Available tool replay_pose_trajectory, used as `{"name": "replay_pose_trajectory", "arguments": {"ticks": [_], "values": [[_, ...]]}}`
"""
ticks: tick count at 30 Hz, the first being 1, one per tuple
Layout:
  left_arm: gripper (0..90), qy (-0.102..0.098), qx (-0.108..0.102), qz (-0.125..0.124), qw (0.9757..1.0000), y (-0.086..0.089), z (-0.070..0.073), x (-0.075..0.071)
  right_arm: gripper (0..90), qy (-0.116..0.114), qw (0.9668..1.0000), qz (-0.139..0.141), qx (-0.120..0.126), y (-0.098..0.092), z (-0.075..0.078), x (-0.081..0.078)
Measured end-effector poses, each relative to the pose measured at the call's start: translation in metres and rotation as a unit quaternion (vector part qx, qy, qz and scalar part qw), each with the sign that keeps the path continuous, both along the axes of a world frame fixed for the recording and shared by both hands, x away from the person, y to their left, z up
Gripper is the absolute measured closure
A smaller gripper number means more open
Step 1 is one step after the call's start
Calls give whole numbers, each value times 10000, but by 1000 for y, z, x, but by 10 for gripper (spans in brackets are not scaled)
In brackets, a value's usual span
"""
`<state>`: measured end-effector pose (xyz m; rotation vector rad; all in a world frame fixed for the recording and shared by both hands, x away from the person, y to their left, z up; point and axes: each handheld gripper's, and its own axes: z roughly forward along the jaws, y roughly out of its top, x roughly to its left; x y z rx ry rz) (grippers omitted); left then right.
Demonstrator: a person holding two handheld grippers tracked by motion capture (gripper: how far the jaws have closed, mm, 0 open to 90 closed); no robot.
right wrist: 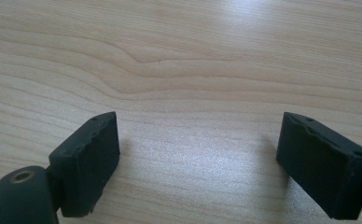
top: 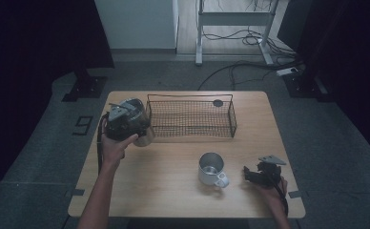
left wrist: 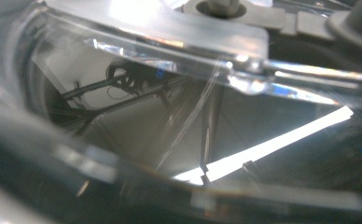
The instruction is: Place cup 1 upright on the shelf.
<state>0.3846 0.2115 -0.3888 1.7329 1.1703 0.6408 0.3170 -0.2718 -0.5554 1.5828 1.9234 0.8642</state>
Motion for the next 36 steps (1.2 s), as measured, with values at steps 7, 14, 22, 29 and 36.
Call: {"name": "replay_pose_trajectory", "arguments": {"ticks": [7,14,22,29,36], "values": [[41,13,-16,-62,10000,-11,2,5,128,-4,10000,4,-10,0,0,0],[41,-20,57,-181,9998,-22,7,12,129,-7,10000,7,-13,0,0,0],[41,10,37,-172,9998,-25,8,19,129,-11,10000,15,-16,0,0,0],[41,-58,-39,-129,9999,-27,12,24,129,-11,10000,14,-15,0,0,0],[41,-98,61,-158,9998,-34,13,30,129,-19,10000,8,-13,0,0,0]]}}
